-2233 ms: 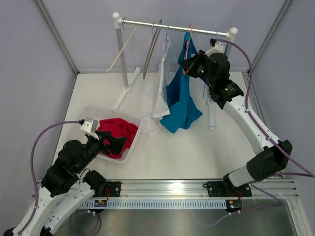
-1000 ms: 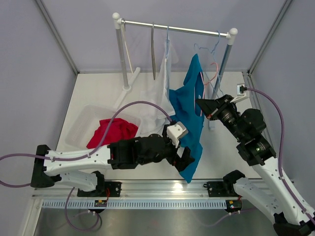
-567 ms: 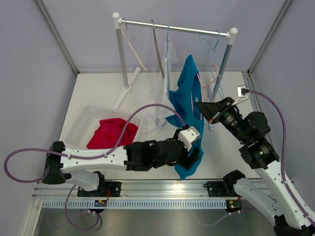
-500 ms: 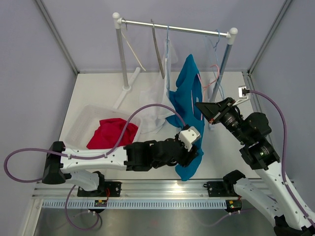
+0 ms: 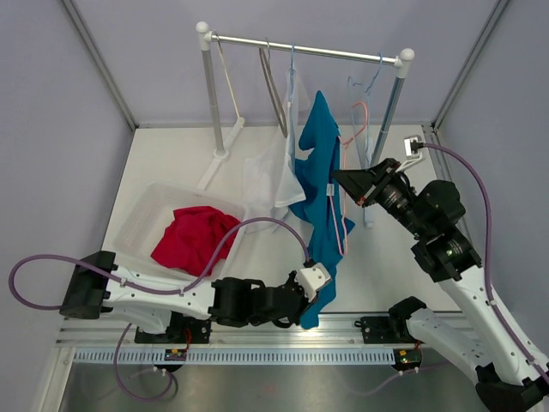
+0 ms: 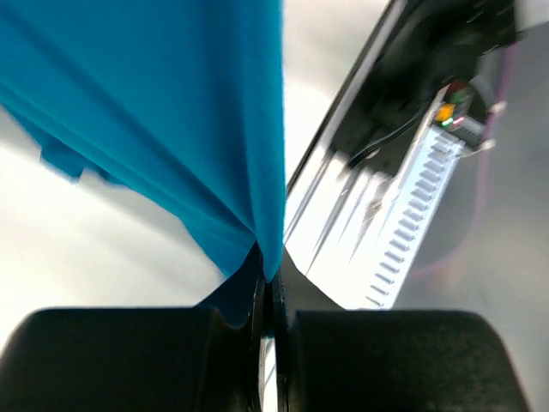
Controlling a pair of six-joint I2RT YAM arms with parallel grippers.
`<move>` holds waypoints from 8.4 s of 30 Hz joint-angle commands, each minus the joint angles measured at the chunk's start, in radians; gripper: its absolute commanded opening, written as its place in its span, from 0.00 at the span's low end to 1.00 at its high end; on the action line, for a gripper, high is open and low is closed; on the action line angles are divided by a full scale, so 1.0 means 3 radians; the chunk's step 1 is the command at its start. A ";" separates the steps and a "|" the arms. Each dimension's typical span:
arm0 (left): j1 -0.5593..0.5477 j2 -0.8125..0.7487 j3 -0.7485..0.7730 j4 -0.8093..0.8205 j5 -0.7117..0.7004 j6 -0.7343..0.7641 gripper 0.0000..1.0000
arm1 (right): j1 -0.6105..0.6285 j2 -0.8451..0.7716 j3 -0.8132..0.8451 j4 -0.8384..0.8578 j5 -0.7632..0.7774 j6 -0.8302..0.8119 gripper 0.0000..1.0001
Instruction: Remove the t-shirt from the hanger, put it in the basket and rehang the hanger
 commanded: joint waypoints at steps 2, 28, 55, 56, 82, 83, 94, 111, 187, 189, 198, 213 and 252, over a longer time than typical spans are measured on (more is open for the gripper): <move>-0.0081 -0.0074 -0.0282 0.0135 -0.0300 -0.0469 0.00 | 0.0031 0.0003 0.0485 0.0468 -0.0176 -0.0144 0.00; 0.0772 0.0427 0.1170 0.3121 -0.1456 0.2808 0.60 | 0.0031 -0.1117 0.0828 -0.0314 -0.1960 0.0853 0.00; 0.1350 0.0361 0.2517 0.1661 -0.0301 0.2303 0.00 | 0.0031 -0.1479 0.1462 -0.1806 -0.1312 0.0005 0.00; 0.1350 0.0351 0.2682 0.1330 -0.0118 0.2237 0.00 | 0.0031 -0.1505 0.1472 -0.1888 -0.1129 -0.0052 0.00; 0.2157 -0.1275 0.1925 0.0242 -0.0638 0.2262 0.00 | 0.0031 -0.1311 0.0971 -0.1909 -0.0529 -0.0528 0.00; 0.2366 -0.1432 0.1750 0.0293 -0.0592 0.2191 0.00 | 0.0031 -0.1311 0.0986 -0.1940 -0.0529 -0.0533 0.00; 0.4038 -0.1772 0.0858 0.0223 -0.0695 0.1331 0.00 | 0.0031 -0.1220 0.0915 -0.1915 -0.0534 -0.0584 0.00; 0.4643 -0.1786 0.0271 -0.0851 -0.0720 0.0172 0.00 | 0.0036 -0.0821 0.0787 -0.1117 -0.0268 -0.0309 0.00; 0.4510 -0.3121 -0.0752 -0.1179 0.3376 0.0093 0.99 | -0.0665 0.1982 0.1595 0.0132 0.0442 0.0056 0.54; 0.4510 -0.3131 -0.0757 -0.1179 0.3356 0.0088 0.99 | -0.0665 0.1814 0.1575 -0.0037 0.0468 -0.0087 0.61; 0.4505 -0.3157 -0.0768 -0.1179 0.3335 0.0078 0.99 | -0.0333 0.1720 0.1768 -0.0380 0.0504 -0.0481 0.31; 0.4515 -0.3172 -0.0788 -0.1133 0.3397 0.0063 0.99 | 0.0189 0.3157 0.3292 -0.0708 0.1240 -0.1126 0.47; 0.4536 -0.3131 -0.0803 -0.1097 0.3504 0.0058 0.99 | 0.0256 0.3991 0.3948 -0.0708 0.1665 -0.1203 0.33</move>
